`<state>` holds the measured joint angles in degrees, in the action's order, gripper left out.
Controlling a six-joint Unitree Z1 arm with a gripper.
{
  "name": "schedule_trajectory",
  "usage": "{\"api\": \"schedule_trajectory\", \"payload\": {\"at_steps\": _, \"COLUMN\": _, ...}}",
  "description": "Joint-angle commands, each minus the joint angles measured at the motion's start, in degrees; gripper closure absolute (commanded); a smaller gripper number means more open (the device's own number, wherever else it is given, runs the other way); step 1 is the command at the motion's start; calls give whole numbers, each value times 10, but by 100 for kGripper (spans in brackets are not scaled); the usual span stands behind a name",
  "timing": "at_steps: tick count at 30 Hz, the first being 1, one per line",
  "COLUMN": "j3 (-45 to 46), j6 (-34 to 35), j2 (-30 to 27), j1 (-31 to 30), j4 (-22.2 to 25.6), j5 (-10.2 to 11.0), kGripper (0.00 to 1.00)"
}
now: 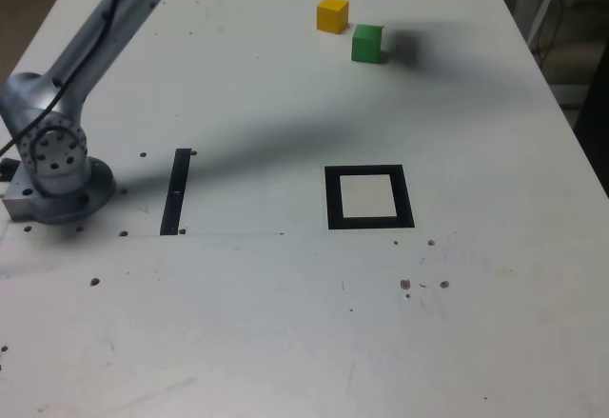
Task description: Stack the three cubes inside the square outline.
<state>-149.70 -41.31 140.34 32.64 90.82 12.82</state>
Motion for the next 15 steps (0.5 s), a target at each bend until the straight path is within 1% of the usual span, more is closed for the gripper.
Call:
{"api": "schedule_trajectory", "payload": {"at_steps": 1, "j3": 34, "j6": 9, "j2": -40, "j1": -19, "j4": 6, "j5": 2, "kGripper": 67}}
{"api": "schedule_trajectory", "payload": {"at_steps": 6, "j3": 108, "j6": 34, "j2": -106, "j1": -63, "j4": 8, "j5": 1, "kGripper": 67}}
{"api": "schedule_trajectory", "payload": {"at_steps": 9, "j3": 171, "j6": 56, "j2": -146, "j1": -86, "j4": 0, "j5": 1, "kGripper": 67}}
{"api": "schedule_trajectory", "payload": {"at_steps": 12, "j3": 253, "j6": 80, "j2": -188, "j1": -106, "j4": -23, "j5": 2, "kGripper": 66}}
{"api": "schedule_trajectory", "payload": {"at_steps": 15, "j3": 356, "j6": 105, "j2": -237, "j1": -126, "j4": -66, "j5": -1, "kGripper": 66}}
